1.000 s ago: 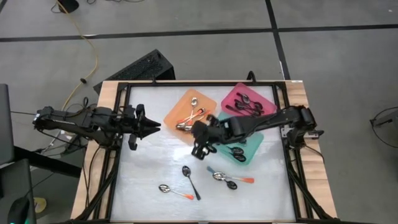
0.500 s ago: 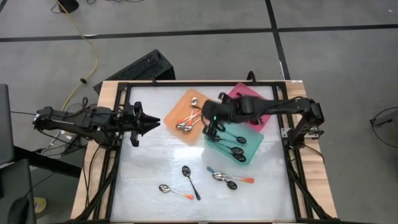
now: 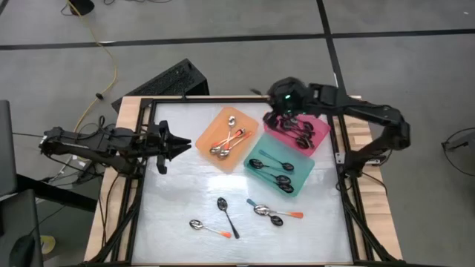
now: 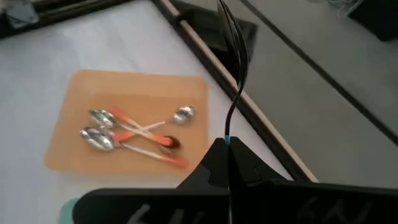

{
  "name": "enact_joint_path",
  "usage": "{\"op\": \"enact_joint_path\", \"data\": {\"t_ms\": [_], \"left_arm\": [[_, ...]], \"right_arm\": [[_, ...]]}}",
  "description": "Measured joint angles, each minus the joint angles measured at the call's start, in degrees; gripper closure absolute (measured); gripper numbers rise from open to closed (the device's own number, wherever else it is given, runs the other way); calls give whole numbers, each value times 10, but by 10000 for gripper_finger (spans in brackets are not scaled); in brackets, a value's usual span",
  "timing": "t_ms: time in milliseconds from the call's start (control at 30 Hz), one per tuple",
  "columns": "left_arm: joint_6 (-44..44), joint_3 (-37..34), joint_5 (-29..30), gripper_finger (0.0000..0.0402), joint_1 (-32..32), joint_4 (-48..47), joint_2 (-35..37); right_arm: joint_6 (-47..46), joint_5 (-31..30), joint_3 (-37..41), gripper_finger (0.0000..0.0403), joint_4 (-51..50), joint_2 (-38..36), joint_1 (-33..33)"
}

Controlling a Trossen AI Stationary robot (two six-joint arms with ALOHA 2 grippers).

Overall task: Sort silverware by color (type)
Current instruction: Put the blue spoon into the blue bin

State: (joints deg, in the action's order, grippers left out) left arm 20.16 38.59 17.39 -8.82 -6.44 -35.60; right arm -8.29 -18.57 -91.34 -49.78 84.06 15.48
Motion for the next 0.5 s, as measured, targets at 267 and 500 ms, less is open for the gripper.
{"op": "enact_joint_path", "data": {"t_ms": [267, 500], "left_arm": [[0, 0, 11, 326, 0, -5, 0], [0, 0, 40, 326, 0, -6, 0]], "right_arm": [[-42, 50, 188, 402, 158, -119, 59], [-91, 52, 328, 402, 252, -158, 85]]}}
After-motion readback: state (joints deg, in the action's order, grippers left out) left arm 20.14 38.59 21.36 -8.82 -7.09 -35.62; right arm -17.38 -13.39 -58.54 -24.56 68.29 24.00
